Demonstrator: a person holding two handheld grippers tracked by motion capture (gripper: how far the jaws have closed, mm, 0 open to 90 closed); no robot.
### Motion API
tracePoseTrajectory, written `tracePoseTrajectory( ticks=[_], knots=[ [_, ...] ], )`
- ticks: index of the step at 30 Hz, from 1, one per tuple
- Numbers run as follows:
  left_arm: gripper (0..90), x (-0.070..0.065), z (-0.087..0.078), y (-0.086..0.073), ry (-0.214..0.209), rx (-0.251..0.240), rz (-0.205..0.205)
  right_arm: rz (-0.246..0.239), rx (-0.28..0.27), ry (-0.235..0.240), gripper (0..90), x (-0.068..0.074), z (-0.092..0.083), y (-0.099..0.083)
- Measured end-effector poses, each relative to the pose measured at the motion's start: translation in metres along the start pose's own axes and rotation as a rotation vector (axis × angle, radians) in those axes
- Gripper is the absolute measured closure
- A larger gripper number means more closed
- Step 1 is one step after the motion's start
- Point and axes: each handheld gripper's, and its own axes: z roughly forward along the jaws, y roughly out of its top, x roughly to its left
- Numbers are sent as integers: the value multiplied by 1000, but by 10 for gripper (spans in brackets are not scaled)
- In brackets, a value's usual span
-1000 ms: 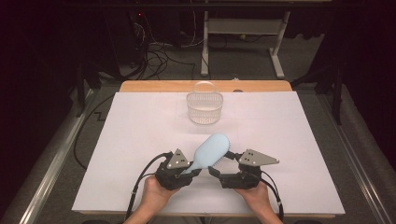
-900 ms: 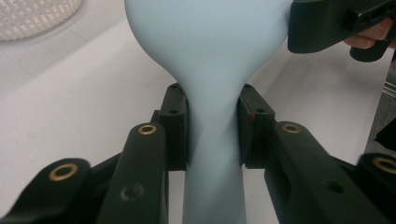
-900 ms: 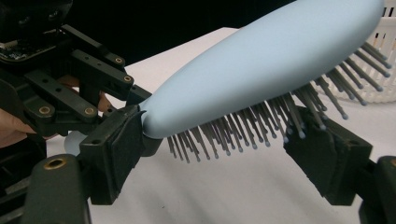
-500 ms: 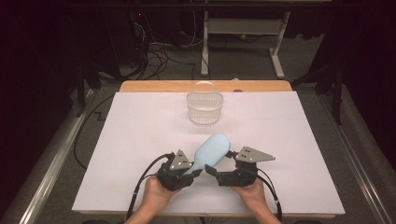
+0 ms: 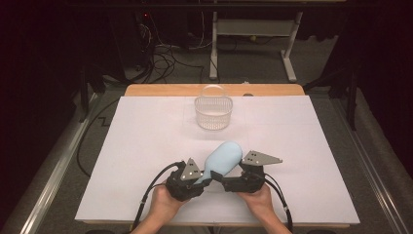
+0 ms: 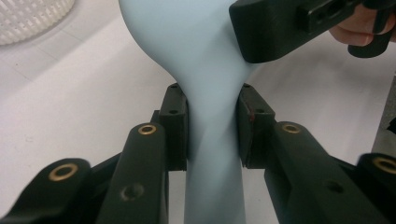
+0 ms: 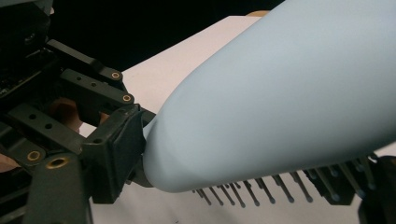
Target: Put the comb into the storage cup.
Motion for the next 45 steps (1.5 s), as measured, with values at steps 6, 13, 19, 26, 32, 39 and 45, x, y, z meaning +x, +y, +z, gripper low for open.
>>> tracePoseTrajectory(
  ticks=[6, 13, 19, 26, 32, 39, 45],
  knots=[
    [675, 1, -2, 0, -4, -3, -8, -5, 12, 19, 278, 1, -2, 5],
    [675, 3, -5, 1, -3, -3, -8, 23, 16, 48, 332, 0, -3, 10],
    [674, 3, -10, 3, 1, -20, -5, 47, 17, 79, 364, -1, -6, 18],
    [673, 5, -11, 3, 2, -24, -9, 85, 24, 111, 411, -4, -6, 22],
    [670, 7, -13, 2, 5, -31, -9, 100, 27, 144, 473, -4, -6, 29],
    [670, 8, -14, 1, 4, -31, -1, 128, 14, 196, 526, -5, -6, 34],
    [670, 8, -14, 1, 2, -38, 2, 111, 16, 203, 548, -2, -6, 37]
  ],
)
